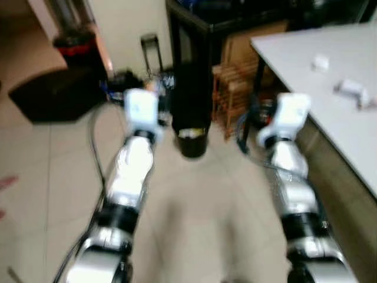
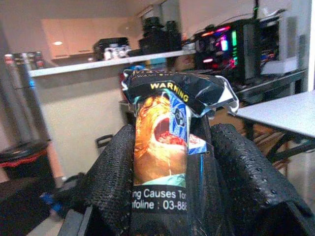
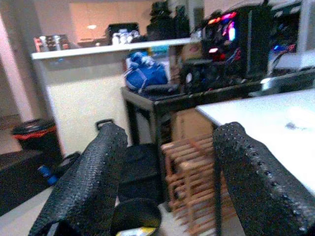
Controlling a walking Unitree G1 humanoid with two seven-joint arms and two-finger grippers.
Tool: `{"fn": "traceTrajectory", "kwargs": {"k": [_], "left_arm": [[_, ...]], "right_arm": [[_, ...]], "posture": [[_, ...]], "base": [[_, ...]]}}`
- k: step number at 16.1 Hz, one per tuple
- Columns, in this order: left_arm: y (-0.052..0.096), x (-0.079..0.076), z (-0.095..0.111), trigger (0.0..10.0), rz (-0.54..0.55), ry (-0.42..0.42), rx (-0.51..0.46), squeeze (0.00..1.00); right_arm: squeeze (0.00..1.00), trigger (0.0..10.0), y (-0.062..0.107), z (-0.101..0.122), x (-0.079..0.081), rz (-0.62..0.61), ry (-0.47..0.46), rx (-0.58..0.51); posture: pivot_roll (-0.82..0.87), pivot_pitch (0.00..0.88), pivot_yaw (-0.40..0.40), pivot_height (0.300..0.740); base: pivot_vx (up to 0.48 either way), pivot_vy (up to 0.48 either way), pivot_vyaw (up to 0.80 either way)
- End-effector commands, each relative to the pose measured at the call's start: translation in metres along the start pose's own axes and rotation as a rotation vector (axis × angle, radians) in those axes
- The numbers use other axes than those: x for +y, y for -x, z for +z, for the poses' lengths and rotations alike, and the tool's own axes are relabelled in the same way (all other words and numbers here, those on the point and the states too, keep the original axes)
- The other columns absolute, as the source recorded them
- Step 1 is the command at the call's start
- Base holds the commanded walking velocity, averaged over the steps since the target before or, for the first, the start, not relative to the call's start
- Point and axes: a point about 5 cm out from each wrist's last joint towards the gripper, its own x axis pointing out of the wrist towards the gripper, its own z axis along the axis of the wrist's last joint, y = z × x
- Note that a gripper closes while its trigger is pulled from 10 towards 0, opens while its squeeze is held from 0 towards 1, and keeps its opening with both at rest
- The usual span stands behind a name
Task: Picking trash to rubbish bin
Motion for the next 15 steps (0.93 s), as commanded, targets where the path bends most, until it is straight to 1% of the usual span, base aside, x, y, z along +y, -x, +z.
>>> {"fn": "traceTrajectory", "kwargs": {"k": [1,11,13,15], "left_arm": [[-0.0006,0.0120,0.0018,10.0,0.029,-0.020,-0.005,0.00],[-0.0013,0.0105,0.0013,10.0,0.021,-0.020,-0.003,0.00],[-0.0018,0.0102,0.0015,10.0,0.020,-0.019,-0.003,0.00],[-0.0014,0.0102,0.0013,10.0,0.020,-0.020,-0.001,0.00]], "right_arm": [[0.00,10.0,-0.0032,0.0046,0.0108,0.032,-0.022,-0.016],[0.00,10.0,-0.0033,0.0029,0.0136,0.048,-0.045,-0.001],[0.00,10.0,-0.0038,0.0029,0.0144,0.054,-0.046,0.001],[0.00,10.0,-0.0034,0.0033,0.0138,0.052,-0.037,-0.008]], "posture": [[-0.07,0.067,0.073,0.740],[-0.07,0.052,0.074,0.740],[-0.07,0.056,0.073,0.740],[-0.07,0.061,0.072,0.740]], "base": [[0.334,0.000,0.00],[0.334,0.000,0.00],[0.336,0.000,-0.63],[0.332,0.000,-0.21]]}}
